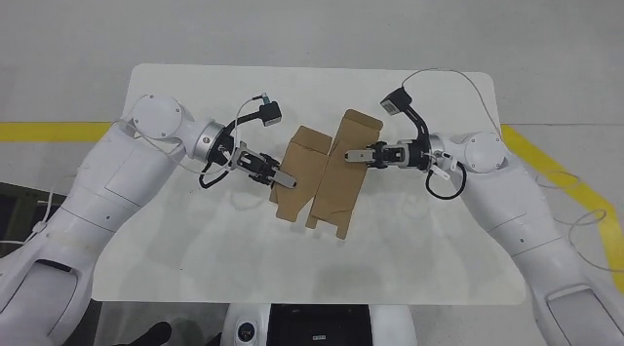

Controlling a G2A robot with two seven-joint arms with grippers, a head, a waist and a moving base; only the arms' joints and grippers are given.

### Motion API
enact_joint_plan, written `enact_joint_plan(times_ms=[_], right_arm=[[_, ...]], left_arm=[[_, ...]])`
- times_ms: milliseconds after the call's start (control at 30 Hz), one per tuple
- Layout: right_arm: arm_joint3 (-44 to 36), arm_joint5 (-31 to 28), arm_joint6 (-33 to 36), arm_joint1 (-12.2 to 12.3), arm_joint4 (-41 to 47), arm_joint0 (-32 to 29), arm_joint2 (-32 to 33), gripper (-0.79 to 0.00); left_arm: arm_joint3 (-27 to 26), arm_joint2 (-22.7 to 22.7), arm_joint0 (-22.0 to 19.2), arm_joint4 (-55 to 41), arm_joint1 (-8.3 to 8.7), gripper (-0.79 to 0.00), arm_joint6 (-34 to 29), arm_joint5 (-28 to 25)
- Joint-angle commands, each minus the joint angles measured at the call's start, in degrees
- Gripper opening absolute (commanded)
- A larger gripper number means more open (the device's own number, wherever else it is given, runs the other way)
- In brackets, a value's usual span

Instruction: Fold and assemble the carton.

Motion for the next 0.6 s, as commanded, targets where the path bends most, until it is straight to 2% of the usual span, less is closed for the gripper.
enact_joint_plan(times_ms=[0,133,367,400,433,467,567], right_arm=[[-0.43,0.23,0.24,0.17,0.07,0.08,-0.33,-0.677],[-0.75,0.3,0.3,0.51,0.71,0.13,-0.94,-0.782],[-0.75,0.06,0.06,0.88,2.76,0.12,-1.95,-0.785],[-0.7,-0.05,-0.04,0.93,3.11,0.13,-2.01,-0.785],[-0.57,-0.12,-0.12,0.98,3.41,0.15,-2.03,-0.785],[-0.39,-0.2,-0.2,1.02,3.76,0.17,-2.03,-0.785],[0.93,-0.79,-0.79,1.11,4.92,0.25,-1.69,-0.785]], left_arm=[[0.07,0.19,-0.14,-0.32,0.12,-0.785,0.08,-0.07],[0.08,0.59,-0.49,-0.8,0.33,-0.785,0.32,-0.31],[2.11,0.96,-0.87,-1.88,0.56,-0.785,1.21,-1.2],[2.82,0.83,-0.89,-2.38,0.56,-0.739,1.43,-1.42],[3.27,0.7,-0.96,-2.78,0.54,-0.4,1.71,-1.7],[3.99,0.48,-0.92,-3.54,0.52,0.0,2.0,-1.99],[6.29,-0.21,-1.02,-5.97,0.32,0.0,2.4,-2.38]])
